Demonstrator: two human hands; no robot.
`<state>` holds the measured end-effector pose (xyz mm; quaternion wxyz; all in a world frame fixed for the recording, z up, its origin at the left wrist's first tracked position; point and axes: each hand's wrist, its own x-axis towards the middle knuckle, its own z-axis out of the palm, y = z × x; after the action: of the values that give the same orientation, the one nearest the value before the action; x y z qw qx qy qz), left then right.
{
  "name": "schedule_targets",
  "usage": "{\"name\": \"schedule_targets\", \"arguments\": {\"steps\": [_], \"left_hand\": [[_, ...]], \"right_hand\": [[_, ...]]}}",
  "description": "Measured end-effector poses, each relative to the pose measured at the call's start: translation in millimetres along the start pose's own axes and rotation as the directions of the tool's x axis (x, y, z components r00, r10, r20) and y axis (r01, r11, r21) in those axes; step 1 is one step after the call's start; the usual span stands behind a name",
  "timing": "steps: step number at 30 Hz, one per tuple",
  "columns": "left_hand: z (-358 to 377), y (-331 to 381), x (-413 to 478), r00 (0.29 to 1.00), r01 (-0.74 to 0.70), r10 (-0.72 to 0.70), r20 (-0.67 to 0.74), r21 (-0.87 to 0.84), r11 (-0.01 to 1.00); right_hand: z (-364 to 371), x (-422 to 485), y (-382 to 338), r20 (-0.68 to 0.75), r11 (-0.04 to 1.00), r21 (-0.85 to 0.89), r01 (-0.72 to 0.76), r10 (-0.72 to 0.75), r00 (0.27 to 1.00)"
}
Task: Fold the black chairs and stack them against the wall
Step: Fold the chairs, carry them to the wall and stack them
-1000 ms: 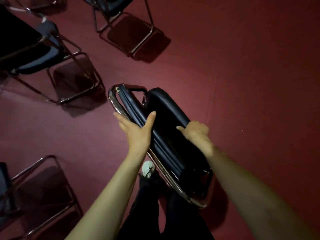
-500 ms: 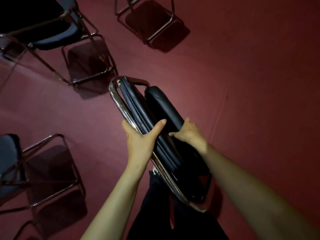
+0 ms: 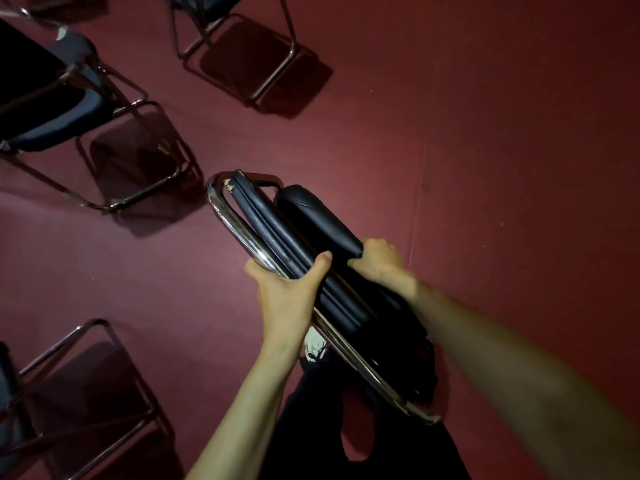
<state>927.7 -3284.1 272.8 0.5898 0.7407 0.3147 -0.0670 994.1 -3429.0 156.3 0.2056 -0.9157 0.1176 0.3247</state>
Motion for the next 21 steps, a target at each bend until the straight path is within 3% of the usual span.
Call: {"name": "schedule_targets", "arguments": {"steps": [5, 12, 21], "left_hand": [[63.3, 35.7, -15.6, 0.985, -0.118, 0.11, 0.133, 0.051, 0.992], [210.9, 103.0, -59.5, 0.903, -0.297, 0.241, 0.355, 0.112, 0.948], [417.1, 170.0, -152.5, 0.708, -0.438, 0.287, 0.646, 0.082, 0.895]], "right_hand": [[-37.6, -3.2, 64.9, -0.001, 0.99, 0.122, -0.07, 0.07, 0.998], [-106.1, -19.3, 209.4, -0.026, 0.893, 0.414, -0.18, 0.209, 0.978], [-218.2, -51.3, 406.6, -0.144, 0.69, 0.682, -0.24, 0.449, 0.882]]}}
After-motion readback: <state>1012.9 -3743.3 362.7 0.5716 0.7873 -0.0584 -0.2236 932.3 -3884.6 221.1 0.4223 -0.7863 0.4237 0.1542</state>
